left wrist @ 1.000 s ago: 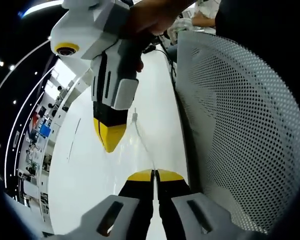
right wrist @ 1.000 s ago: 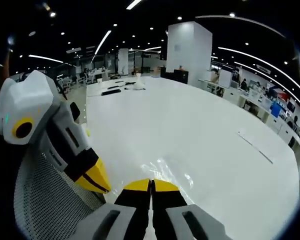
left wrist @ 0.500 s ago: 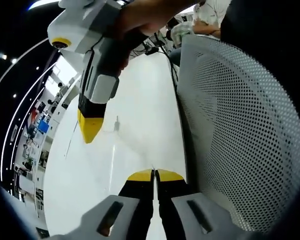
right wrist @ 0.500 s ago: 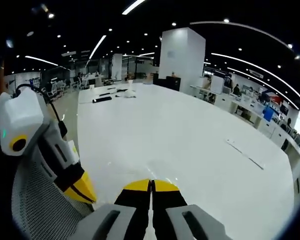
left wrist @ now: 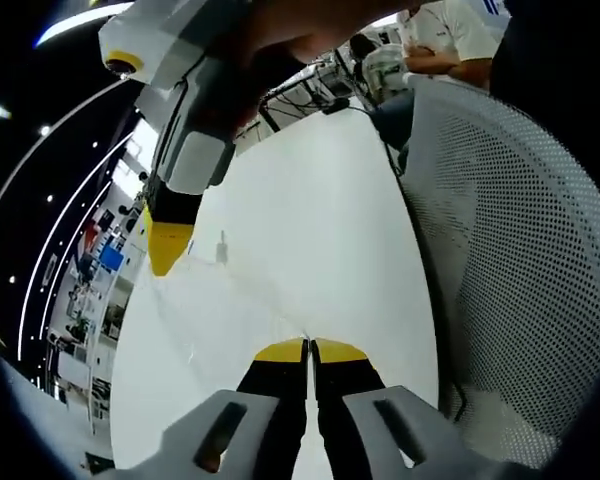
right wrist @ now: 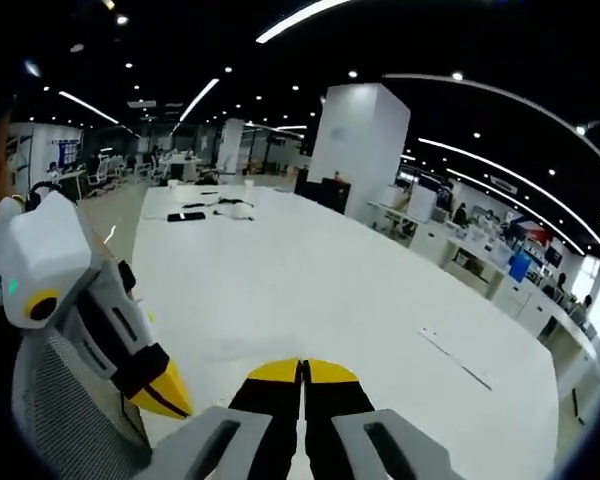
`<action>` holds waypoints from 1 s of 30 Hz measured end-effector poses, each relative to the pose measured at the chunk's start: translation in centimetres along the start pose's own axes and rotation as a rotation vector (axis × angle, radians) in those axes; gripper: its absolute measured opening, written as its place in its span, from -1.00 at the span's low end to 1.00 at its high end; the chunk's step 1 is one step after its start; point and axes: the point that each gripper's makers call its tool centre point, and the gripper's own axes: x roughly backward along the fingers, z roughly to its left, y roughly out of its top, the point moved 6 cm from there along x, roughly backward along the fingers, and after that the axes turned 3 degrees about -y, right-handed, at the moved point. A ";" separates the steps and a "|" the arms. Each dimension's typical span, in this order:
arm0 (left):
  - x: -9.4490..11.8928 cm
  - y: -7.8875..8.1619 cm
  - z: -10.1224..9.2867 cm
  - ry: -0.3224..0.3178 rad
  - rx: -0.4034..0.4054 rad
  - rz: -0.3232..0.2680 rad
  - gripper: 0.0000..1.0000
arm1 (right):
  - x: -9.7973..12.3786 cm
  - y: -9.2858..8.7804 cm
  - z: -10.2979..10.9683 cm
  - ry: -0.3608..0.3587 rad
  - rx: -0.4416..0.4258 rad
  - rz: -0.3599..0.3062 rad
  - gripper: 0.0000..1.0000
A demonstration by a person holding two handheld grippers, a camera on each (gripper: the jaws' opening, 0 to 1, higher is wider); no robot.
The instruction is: Open the resealable bag by pulling the two sides of the seal apart until the entire bag opening is separated and visibly accessible.
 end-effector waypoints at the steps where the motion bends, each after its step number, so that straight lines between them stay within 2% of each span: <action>1: 0.0 0.1 0.3 0.007 -0.001 -0.003 -1.00 | 0.0 0.4 -0.3 -0.009 0.012 -0.007 -1.00; 5: 0.1 0.1 1.7 0.041 0.005 -0.010 -1.00 | 0.1 1.4 -0.9 -0.034 0.046 -0.026 -1.00; 9: -0.1 -0.2 1.9 0.045 0.031 -0.018 -1.00 | 0.1 1.2 -0.8 -0.040 0.069 -0.019 -1.00; 17: -0.9 -1.4 -0.9 -0.032 0.053 0.005 -1.00 | -0.6 -1.8 1.3 0.016 0.072 0.053 -1.00; 20: -1.3 -1.5 -2.1 -0.065 0.106 -0.004 -1.00 | -0.8 -2.7 2.2 0.042 0.062 0.074 -1.00; 30: -1.4 -2.4 -3.6 -0.107 0.145 0.017 -1.00 | -0.8 -6.2 4.5 0.097 0.042 0.168 -1.00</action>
